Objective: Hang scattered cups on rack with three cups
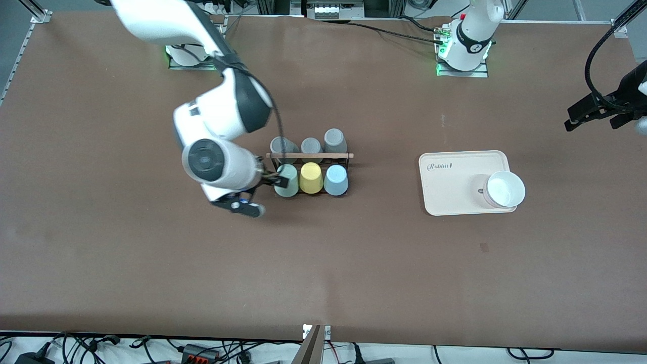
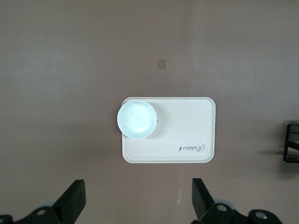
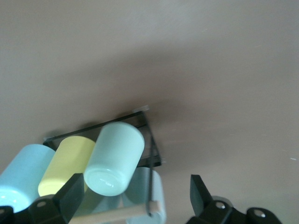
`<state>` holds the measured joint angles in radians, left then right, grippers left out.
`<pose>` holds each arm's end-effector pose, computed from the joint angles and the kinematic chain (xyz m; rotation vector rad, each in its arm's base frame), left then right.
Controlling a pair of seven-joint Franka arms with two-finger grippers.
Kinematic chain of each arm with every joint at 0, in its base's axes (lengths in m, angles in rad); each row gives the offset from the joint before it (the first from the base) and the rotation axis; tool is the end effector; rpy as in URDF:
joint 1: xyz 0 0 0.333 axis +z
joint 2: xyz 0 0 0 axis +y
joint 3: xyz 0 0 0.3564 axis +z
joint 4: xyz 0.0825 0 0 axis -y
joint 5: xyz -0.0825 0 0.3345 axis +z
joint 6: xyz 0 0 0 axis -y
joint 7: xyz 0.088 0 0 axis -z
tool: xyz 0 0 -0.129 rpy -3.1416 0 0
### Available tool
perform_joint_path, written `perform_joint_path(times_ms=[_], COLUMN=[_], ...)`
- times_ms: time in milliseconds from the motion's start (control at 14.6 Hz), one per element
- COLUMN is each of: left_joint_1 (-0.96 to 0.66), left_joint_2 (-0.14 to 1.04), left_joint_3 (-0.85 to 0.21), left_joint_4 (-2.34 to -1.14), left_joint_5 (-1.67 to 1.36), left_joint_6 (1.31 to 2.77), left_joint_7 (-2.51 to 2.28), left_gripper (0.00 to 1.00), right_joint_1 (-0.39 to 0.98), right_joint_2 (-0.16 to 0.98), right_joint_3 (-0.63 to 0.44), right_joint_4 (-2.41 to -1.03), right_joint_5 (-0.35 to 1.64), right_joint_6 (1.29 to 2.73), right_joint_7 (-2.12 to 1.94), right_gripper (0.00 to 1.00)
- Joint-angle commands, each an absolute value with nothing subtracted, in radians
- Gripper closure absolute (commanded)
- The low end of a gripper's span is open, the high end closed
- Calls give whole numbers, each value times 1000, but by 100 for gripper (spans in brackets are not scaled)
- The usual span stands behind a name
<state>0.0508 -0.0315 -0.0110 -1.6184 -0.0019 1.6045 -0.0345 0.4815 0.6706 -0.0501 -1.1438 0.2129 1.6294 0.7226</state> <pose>0.4969 0.0194 0.6415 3.1378 0.1167 0.0276 0.6149 0.3231 0.4196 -3.0298 0.4818 0.3883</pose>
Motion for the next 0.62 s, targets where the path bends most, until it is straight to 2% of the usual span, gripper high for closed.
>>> perform_joint_path(times_ms=[0, 275, 550], left_joint_1=[54, 54, 54], left_joint_2=[-29, -29, -29], left_joint_3=[-12, -12, -12], left_joint_4=[-1609, -1609, -1609], left_joint_5=[11, 11, 11], left_joint_6=[1601, 1601, 1601], left_joint_7=[-20, -20, -20], left_gripper=[0, 0, 0], right_joint_1=[376, 229, 172], right_joint_2=[629, 571, 532], right_joint_3=[-41, -38, -41], right_joint_4=[-1069, -1069, -1069], right_joint_5=[224, 167, 45], right_joint_6=[1523, 1503, 1505], right_joint_7=[637, 413, 278], right_gripper=[0, 0, 0])
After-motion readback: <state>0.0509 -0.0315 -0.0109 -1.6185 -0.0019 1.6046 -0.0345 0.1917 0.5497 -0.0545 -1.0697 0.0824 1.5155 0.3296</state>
